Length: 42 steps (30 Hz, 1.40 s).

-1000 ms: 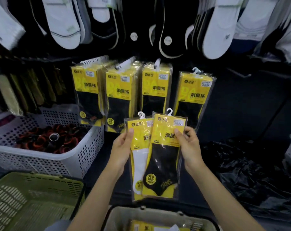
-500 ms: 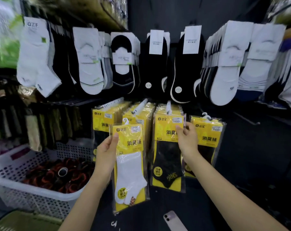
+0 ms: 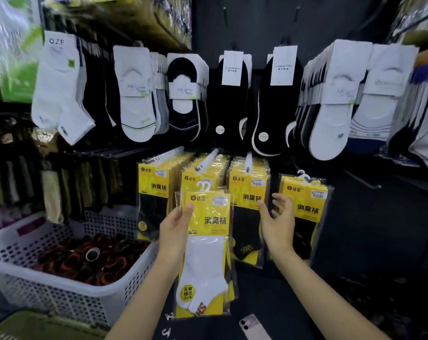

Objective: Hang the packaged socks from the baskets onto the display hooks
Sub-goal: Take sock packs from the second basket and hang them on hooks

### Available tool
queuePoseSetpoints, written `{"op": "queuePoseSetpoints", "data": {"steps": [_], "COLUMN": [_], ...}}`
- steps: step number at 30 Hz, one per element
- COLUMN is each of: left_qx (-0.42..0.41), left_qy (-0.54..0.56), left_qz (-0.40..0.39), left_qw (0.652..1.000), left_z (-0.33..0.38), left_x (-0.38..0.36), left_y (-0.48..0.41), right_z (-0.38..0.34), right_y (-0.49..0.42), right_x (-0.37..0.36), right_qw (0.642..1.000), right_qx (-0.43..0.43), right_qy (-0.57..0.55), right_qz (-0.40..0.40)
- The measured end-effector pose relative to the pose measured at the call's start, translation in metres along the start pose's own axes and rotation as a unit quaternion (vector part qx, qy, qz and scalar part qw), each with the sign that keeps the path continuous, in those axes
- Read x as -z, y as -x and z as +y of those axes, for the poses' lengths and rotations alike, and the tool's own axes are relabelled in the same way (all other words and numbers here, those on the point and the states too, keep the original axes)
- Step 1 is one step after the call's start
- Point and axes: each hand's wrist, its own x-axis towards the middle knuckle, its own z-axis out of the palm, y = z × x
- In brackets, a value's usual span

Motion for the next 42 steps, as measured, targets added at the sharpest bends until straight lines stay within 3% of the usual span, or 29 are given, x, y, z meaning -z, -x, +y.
{"op": "queuePoseSetpoints", "data": {"steps": [4,7,11,16,23,35,42], "left_qx": [0.038,0.037,0.039,0.002,-0.038,-0.057,-0.042], "left_qy": [0.047,0.055,0.047,-0.018,-0.06,-0.055,-0.064], "left_qz": [0.003,-0.001,-0.014,0.025,0.074,0.061,0.038], "left_qw": [0.998,0.998,0.998,1.0,0.995,0.995,0.996], "left_z": [0.0,0.002,0.002,0.007,0.016,0.021,0.013], "left_x": [-0.021,-0.037,-0.042,-0.03,-0.003,0.003,-0.009], "left_y": [0.005,0.009,0.007,0.001,-0.012,-0.013,-0.01], "right_z": [-0.015,-0.019,-0.016,-0.018,-0.027,-0.01,-0.021], "right_y": [0.019,0.024,0.021,0.009,-0.029,-0.049,-0.03], "right_x": [0.006,0.01,0.019,0.028,0.013,-0.019,-0.003], "right_qw": [0.989,0.984,0.98,0.975,0.993,0.996,0.998], "right_qx": [-0.028,-0.042,-0.081,-0.12,-0.07,-0.03,0.033], "right_qy": [-0.078,-0.071,-0.103,-0.151,-0.085,0.046,0.008], "right_qz": [-0.121,-0.157,-0.152,-0.111,-0.051,-0.064,-0.048]}}
